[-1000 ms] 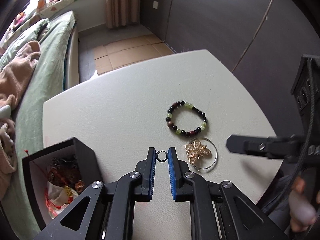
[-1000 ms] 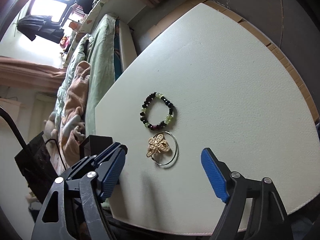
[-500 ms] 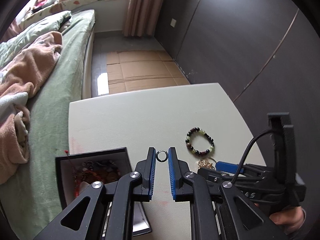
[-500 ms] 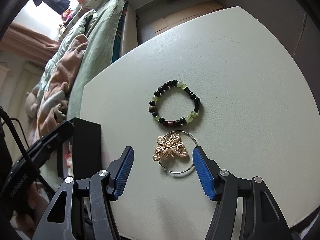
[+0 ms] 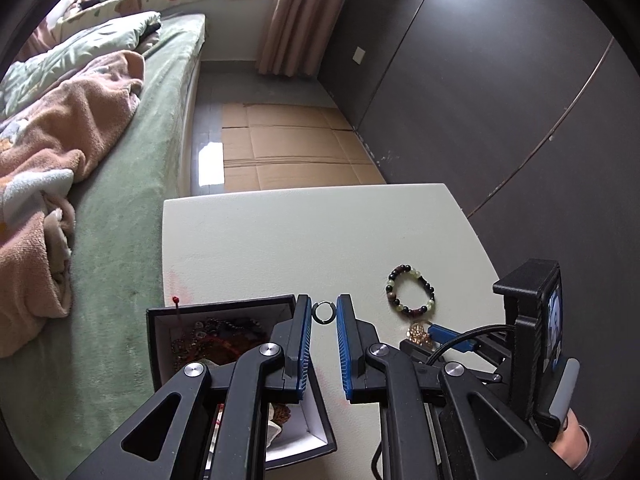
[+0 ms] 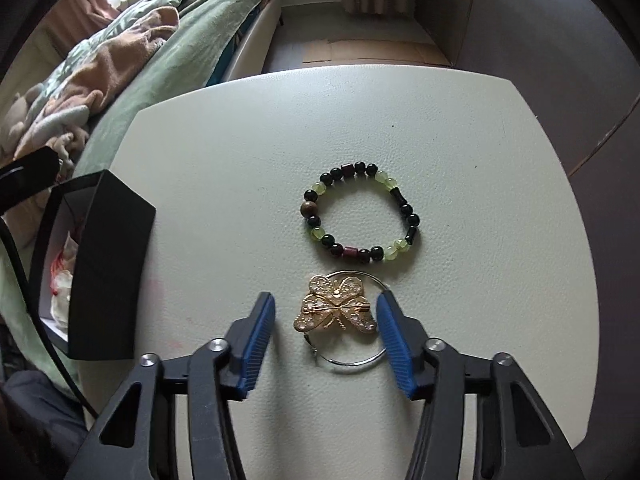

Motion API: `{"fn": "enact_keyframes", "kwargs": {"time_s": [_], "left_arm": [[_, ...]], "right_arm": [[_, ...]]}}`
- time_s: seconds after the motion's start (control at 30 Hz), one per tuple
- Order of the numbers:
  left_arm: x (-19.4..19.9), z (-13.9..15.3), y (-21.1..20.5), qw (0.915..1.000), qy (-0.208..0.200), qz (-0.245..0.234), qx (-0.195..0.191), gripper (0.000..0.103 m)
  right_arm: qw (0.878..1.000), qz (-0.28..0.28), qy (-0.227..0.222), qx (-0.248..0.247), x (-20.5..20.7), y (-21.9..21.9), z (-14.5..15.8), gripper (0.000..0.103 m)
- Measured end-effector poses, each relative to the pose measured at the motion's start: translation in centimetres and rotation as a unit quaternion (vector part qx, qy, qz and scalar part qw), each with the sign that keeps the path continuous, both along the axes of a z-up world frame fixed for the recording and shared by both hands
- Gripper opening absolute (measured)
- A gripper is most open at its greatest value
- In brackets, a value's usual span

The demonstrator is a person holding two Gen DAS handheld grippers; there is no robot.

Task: Organize jewelry
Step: 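Carry the ring toward the box with the left tool while the right tool grasps the gold butterfly brooch, then drop the ring into the box with the left tool while the right tool drops the butterfly in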

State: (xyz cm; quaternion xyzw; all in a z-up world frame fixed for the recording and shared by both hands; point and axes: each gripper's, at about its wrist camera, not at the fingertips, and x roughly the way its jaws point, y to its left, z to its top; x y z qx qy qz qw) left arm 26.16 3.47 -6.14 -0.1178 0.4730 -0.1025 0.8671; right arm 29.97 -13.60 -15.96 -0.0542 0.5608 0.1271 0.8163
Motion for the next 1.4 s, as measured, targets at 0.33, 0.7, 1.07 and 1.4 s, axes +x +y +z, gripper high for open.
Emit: {"fn": "enact_keyframes", "kwargs": {"time_s": [0.33,0.7,1.07,1.4], "left_arm": [[-1.1,0.1,1.8,1.0,0.003,0.003,-0.002,0.013],[-1.9,-1.1,4.8,0.9983,0.043,0.022,-0.033,0.05],[-3.2,0.5,8.7,0.9962,0.013,0.078,-0.034,0.062],[-3.6,0.6,11.3,0.9934,0.01,0.109,-0.034,0.062]], "right_arm": [[0.997,-0.019,-0.014,0.068,-1.1,-1.4,3.6,0.039],[0.989,0.0,-0.047,0.14,-2.7,1.6,7.2,0.039],[0.975,0.039,-0.038,0.213,-3.9,5.2,8.2,0.039],[0.963,0.073,-0.005,0.259,-4.2,9.8,7.2,0.039]]}}
